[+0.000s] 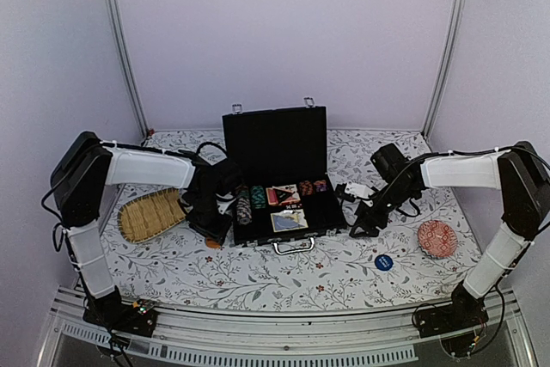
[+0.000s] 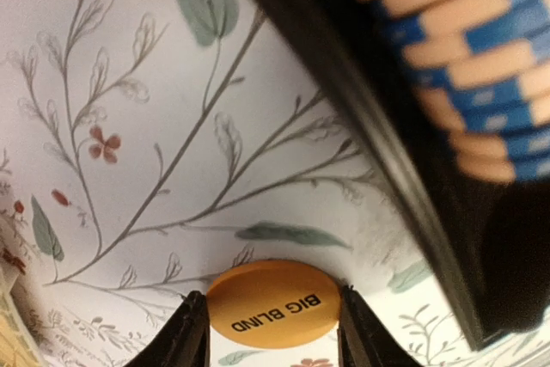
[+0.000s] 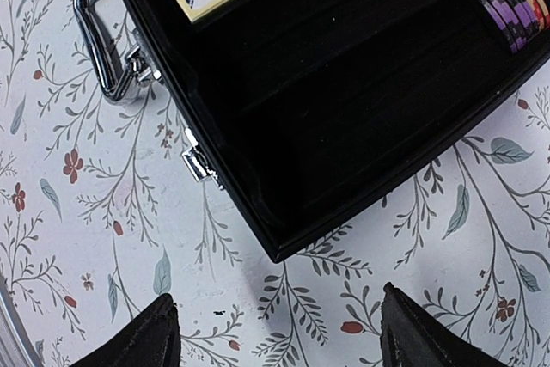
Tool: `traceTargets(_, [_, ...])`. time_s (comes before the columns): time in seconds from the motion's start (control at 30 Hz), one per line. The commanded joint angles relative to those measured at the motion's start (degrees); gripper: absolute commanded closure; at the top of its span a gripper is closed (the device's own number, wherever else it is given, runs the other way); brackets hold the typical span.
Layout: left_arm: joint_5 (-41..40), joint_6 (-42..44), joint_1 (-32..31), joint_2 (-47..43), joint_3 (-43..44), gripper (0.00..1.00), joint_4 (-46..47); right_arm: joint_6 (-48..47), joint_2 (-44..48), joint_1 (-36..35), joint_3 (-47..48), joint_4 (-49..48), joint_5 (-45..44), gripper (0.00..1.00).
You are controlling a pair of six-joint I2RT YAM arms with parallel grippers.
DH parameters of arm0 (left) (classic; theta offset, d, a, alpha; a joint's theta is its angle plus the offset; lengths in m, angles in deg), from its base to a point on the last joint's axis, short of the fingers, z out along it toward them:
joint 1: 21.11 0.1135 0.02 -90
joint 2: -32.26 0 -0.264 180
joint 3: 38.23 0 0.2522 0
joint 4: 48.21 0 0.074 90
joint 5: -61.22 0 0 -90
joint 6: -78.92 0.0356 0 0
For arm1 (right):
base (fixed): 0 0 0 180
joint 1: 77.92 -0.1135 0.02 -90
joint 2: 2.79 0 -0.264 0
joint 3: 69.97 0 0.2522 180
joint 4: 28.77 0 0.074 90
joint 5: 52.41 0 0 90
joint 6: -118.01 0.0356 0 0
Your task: Pack up texas hold em set
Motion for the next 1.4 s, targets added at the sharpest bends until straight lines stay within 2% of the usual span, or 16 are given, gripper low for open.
traceTargets(0.0, [-3.1,-1.8,-1.0,-6.2,2.7,0.60,-4.8,-0.3,-0.9,0.0,1.3,0.8,0.7,0.20])
traceTargets(0.1, [-4.1,-2.4,-2.2,-8.5,7.6,0.60,-5.2,-0.3,-0.9,0.0,1.3,0.8,0.7,0.19])
traceTargets(0.2, [-1.6,-1.4,-4.5,-7.8,12.4,0.59,-3.6,-0.3,-1.0,0.0,1.3,0.8,0.7,0.20])
traceTargets(0.5, [3.2,2.3,-8.6,7.3,26.4,0.58,0.2,-0.2,-0.6,0.0,1.3,0.8,0.6,0.20])
traceTargets(0.63, [2.2,2.6,-9.6,11.2,30.1,0.57,0.2,-0.2,-0.1,-0.1,1.1,0.7,0.5,0.19])
traceTargets(0.87, [1.3,2.8,-9.9,8.4,27.7,0.45,3.1,1.3,1.4,0.0,2.6,-0.1,0.1,0.22])
traceTargets(0.97, [1.0,2.0,-9.9,6.6,25.3,0.43,6.7,2.8,1.9,-0.1,5.6,0.5,1.5,0.25])
traceTargets(1.17, [3.7,-0.5,-9.6,4.9,20.8,0.42,14.4,6.7,-3.6,0.0,17.9,6.7,10.6,0.34])
traceTargets(1.37, [6.2,-4.1,-9.4,1.7,14.5,0.45,22.4,11.8,-15.5,0.0,31.9,14.3,16.7,0.48])
